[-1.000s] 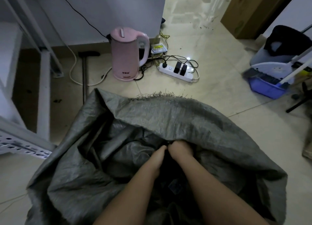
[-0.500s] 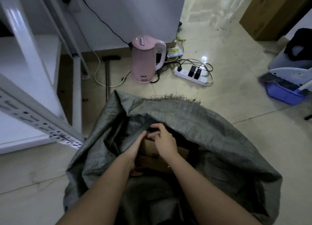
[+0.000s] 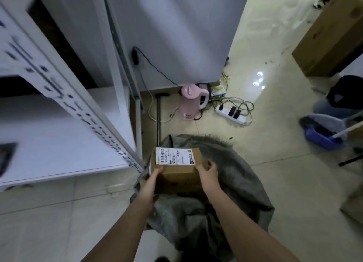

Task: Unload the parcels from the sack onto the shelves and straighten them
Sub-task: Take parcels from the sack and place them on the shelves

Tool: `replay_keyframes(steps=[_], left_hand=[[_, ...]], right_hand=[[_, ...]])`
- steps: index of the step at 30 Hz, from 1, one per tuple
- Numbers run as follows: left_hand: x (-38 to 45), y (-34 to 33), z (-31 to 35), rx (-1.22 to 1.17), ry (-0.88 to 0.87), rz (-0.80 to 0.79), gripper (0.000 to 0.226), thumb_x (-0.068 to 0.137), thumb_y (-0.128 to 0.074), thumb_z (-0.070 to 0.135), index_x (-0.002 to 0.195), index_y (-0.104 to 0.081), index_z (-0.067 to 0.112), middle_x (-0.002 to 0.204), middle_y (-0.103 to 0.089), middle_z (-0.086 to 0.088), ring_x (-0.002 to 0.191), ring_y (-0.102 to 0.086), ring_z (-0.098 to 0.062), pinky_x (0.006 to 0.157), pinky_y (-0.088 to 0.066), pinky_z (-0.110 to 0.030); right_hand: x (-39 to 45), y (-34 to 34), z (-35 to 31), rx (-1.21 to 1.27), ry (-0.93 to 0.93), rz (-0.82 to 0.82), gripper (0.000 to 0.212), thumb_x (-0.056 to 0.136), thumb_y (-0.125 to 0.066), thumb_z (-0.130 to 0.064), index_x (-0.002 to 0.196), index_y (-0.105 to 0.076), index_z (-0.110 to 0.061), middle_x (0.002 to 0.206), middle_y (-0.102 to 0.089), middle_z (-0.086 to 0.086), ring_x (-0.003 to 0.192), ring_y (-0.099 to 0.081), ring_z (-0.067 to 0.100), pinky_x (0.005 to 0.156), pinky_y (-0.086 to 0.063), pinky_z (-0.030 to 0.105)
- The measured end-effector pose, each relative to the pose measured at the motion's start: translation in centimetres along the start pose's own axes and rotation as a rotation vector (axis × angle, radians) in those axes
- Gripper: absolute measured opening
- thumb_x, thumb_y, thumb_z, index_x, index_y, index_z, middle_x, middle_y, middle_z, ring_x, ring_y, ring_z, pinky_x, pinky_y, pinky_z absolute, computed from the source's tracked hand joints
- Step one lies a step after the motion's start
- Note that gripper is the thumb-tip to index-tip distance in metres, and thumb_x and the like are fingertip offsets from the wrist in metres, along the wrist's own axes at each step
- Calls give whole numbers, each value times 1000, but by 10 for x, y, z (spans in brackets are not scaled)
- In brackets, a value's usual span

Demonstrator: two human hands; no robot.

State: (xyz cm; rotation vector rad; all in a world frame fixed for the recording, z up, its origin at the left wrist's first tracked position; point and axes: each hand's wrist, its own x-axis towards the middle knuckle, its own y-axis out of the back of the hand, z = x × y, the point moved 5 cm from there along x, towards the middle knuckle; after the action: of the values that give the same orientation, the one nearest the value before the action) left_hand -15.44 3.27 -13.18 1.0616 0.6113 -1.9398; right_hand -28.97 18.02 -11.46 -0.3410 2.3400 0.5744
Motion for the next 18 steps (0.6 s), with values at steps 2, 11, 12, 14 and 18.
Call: replay_keyframes(steps=[2, 11, 12, 14, 18], left_hand=[[-46, 7, 27, 43, -12, -38, 78, 75, -73, 46, 138, -33, 23, 127, -49, -8, 115, -47, -27, 100, -40, -43], [-241, 37, 129, 215, -10, -201, 61, 80, -66, 47, 133, -40, 31, 113, -54, 1, 111, -53, -26, 78, -48, -34], [-257, 41, 136, 233, 4, -198, 61, 80, -65, 49, 132, -42, 28, 115, -55, -2, 111, -55, -27, 79, -48, -34], [-280, 49, 147, 245, 55, -197, 59, 80, -63, 52, 128, -46, 22, 121, -54, -5, 111, -56, -29, 84, -49, -36], [-307, 59, 158, 134, 149, -197, 57, 78, -60, 57, 117, -53, 16, 113, -54, -11, 99, -55, -31, 55, -46, -27]], right_hand=[[-33, 10, -20, 219, -153, -120, 64, 92, -59, -37, 146, -28, -24, 142, -43, 10, 120, -48, 28, 104, -42, 44], [-172, 65, -118, 387, -300, -474, 60, 73, -62, -66, 118, -66, -27, 109, -72, 6, 105, -64, 29, 86, -49, 44], [-184, 70, -130, 397, -282, -512, 64, 69, -65, -67, 118, -68, -26, 113, -71, 7, 107, -65, 29, 93, -48, 47], [-206, 75, -150, 400, -246, -576, 75, 58, -76, -64, 119, -69, -22, 117, -69, 11, 108, -66, 30, 99, -46, 48], [-233, 75, -185, 315, -167, -612, 87, 48, -80, -69, 118, -69, -20, 107, -73, 10, 97, -69, 28, 76, -55, 37]])
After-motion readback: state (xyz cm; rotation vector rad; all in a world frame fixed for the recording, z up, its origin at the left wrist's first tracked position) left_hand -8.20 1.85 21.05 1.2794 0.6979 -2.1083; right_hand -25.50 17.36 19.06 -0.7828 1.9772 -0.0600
